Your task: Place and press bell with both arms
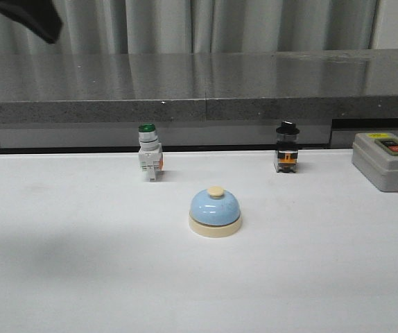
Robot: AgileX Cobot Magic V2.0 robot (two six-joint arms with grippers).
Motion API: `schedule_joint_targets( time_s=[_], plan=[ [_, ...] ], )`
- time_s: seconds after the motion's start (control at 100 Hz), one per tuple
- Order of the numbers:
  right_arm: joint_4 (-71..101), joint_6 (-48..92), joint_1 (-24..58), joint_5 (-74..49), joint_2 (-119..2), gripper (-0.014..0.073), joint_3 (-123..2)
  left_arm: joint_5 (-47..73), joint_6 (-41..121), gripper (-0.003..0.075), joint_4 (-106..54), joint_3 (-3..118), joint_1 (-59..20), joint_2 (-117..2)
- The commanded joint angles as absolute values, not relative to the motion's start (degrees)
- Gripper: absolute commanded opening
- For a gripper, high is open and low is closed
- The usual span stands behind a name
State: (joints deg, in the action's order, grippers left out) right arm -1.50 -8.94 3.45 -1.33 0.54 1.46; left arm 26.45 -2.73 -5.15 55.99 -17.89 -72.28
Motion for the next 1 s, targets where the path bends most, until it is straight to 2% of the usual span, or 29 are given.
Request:
schedule_joint_targets(
  time_s=[0.0,0.46,0.68,0.78,0.85,0.99],
  plan=[
    [-2.0,-8.8,3.1,3.6,1.7,-0.006,0.7,21.3,-3.7,0.0662,-6.2,53.6,-15.7,-65.6],
    [-2.0,-8.8,3.1,3.6,1.7,-0.006,0.7,17.6,-3.7,0.0662,-6.4,34.8,-14.6,-37.8],
    [-2.0,-8.8,3.1,3.6,1.7,-0.006,0.7,17.6,-3.7,0.0648,-6.4,30.5,-14.6,-30.2],
    [-2.0,-8.8,3.1,3.6,1.7,-0.006,0.7,17.6,-3.7,0.0585,-5.4,30.4,-14.6,-29.7],
    [-2.0,-8.8,3.1,3.6,1.7,-0.006,0.7,17.6,-3.7,0.0505,-5.4,30.4,-14.6,-29.7],
    [-2.0,-8.8,3.1,3.6,1.7,-0.006,0.7,17.2,-3.7,0.0266,-5.4,30.4,-14.6,-29.7]
  ],
)
